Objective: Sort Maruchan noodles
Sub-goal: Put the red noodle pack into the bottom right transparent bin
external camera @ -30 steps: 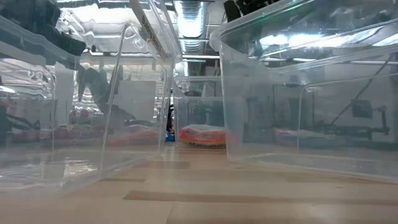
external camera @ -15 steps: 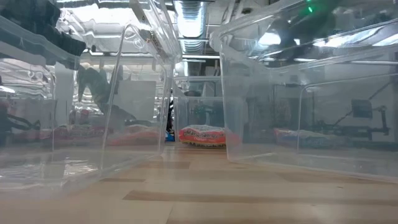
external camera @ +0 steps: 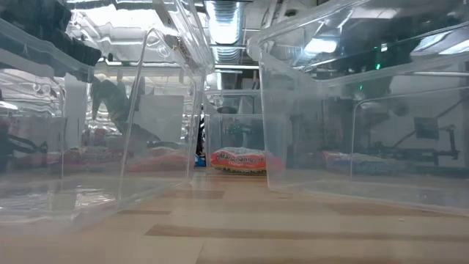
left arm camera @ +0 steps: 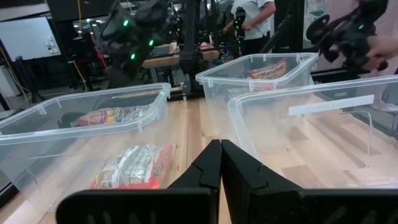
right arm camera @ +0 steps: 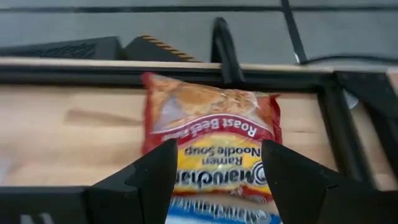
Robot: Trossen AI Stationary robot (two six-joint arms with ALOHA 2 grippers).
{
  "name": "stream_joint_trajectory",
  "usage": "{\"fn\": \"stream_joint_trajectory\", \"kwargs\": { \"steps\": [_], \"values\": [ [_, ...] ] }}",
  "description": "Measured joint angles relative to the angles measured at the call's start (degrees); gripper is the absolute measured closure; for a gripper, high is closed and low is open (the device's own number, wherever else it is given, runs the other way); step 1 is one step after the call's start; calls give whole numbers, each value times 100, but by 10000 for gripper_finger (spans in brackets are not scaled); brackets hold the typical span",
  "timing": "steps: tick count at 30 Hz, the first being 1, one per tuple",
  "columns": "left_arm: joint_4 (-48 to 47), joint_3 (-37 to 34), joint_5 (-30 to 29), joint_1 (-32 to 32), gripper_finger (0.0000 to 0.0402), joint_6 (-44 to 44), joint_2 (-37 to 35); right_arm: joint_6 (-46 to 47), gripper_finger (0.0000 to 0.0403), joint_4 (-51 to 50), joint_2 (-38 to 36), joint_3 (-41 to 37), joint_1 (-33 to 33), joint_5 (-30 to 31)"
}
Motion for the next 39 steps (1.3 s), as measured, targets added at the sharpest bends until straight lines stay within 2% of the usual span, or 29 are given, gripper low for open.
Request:
{"fn": "stream_joint_trajectory", "kwargs": {
  "steps": [9,14,16,19,23,25,30,39],
  "values": [
    [-1,-1,0,1,401,0,-1,131,148,1349,1579,-31,-498,23],
    [1,-1,0,1,402,-2,-1,211,149,1667,2114,-8,-575,309],
    [0,0,1,-1,401,0,-1,206,163,1665,2215,13,-505,463],
    [-1,0,1,-1,402,-2,-1,183,219,1576,2272,12,-481,478],
    [-1,-1,1,1,401,0,-1,-106,358,1385,2263,8,-417,448],
    [-1,0,-1,1,401,0,0,-258,385,1275,2196,6,-325,437],
    [1,1,1,1,401,0,-1,-333,396,649,1635,-34,84,477],
    [-1,0,1,1,401,0,0,-717,397,188,-339,-30,774,842]
  ]
}}
